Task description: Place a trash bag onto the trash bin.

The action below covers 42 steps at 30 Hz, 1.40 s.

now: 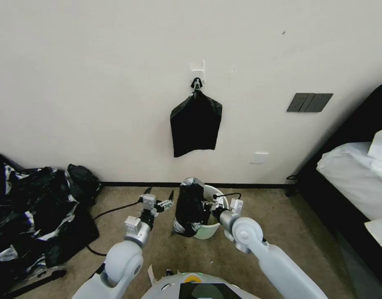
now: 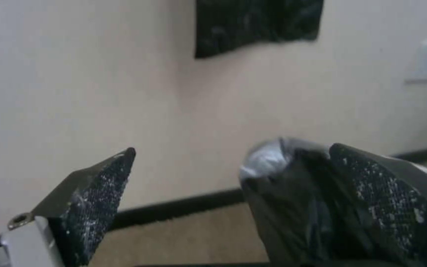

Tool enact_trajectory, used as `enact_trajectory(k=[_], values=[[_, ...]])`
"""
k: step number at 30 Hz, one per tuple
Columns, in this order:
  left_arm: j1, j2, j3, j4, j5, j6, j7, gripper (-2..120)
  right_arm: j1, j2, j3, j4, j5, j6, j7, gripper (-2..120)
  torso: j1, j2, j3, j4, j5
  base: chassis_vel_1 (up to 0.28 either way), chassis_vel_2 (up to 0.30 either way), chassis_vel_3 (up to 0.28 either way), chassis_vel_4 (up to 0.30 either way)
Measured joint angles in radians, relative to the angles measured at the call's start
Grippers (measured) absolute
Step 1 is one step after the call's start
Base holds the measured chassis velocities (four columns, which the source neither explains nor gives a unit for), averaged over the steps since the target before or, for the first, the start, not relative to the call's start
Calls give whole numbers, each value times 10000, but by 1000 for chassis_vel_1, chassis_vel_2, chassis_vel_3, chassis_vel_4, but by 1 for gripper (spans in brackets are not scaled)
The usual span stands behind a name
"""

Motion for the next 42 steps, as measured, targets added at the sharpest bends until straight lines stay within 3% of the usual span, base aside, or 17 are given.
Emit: enact_trajectory(k=[2,8,9,16,30,42], values=[[-128,44,51,53,-170,183,13,100,7,4,16,1,0,4,1,0,0,0,0,-1,1,0,0,0,0],[-1375,155,383,406,-1505,2030,-120,100,39,107,71,-23,7,44,44,0,0,0,0,-1,1,0,0,0,0],[-1375,155,383,406,-1505,2030,-120,100,39,107,71,-23,7,44,44,0,0,0,0,-1,1,0,0,0,0],[-2449,308,1064,641,-3040,3730,-777,100,-95,227,122,-47,15,58,55,0,0,0,0,-1,2,0,0,0,0],[-4207,-225,2625,2049,-4186,4473,-1796,100,-162,392,231,-149,-69,290,236,0,0,-1,0,-1,2,0,0,0,0],[-4610,-458,2886,2498,-4871,4868,-2321,100,168,396,359,-269,193,283,322,0,0,-1,0,0,1,0,0,0,0]])
